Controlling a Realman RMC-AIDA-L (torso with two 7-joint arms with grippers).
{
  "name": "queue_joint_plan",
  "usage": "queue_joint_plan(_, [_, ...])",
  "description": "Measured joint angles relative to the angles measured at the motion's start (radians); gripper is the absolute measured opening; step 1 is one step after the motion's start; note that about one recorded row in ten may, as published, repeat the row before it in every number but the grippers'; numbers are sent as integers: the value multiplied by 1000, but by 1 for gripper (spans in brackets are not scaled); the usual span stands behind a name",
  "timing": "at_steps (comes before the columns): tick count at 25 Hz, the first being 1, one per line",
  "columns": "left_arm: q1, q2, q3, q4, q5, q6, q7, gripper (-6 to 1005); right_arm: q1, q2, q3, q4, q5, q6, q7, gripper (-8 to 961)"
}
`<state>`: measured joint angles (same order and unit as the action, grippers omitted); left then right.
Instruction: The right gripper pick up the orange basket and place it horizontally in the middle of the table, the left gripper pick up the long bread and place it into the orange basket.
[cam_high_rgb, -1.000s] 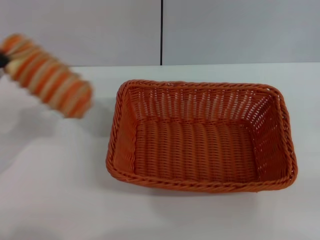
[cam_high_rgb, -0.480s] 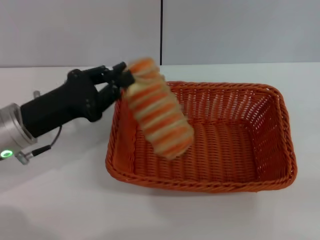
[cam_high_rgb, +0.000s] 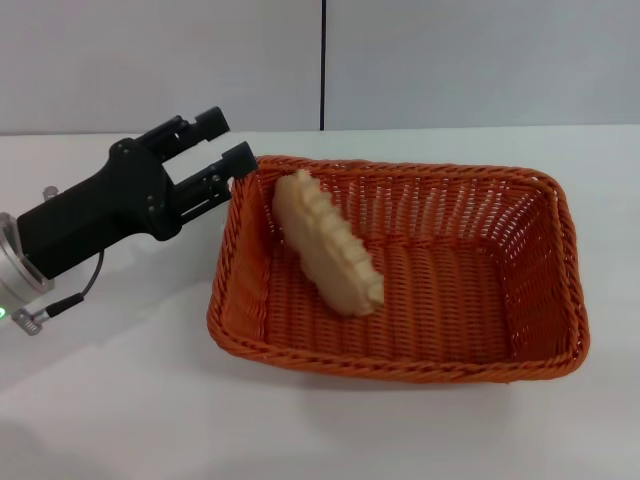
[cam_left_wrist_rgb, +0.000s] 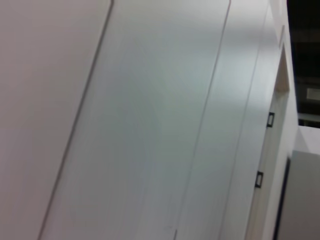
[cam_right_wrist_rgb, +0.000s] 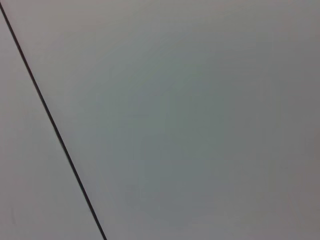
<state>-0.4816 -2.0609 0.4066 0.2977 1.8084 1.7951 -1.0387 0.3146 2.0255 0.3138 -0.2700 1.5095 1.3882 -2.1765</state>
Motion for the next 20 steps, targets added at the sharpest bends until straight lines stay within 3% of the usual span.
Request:
queue_joint_plan(7, [51, 1, 0, 1, -139, 0, 5, 676, 2, 2, 3, 7, 1, 7, 1, 403])
queue_joint_plan(13, [136, -2, -18, -48, -349, -7, 101, 669, 2, 4, 3, 26, 29, 13, 1, 403])
queue_joint_plan(16, [168, -4, -95, -156, -464, -1, 216, 666, 5, 6, 3, 27, 31, 15, 1, 403])
queue_joint_plan(17, [183, -6, -166, -231, -513, 3, 288, 666, 8, 9, 4, 28, 40, 15, 2, 403])
queue_joint_plan(18, [183, -6, -166, -231, -513, 3, 288, 666, 8, 9, 4, 28, 40, 15, 2, 403])
queue_joint_plan(20, [192, -7, -265, -313, -541, 5, 357, 667, 11, 12, 4, 28, 55, 15, 2, 403])
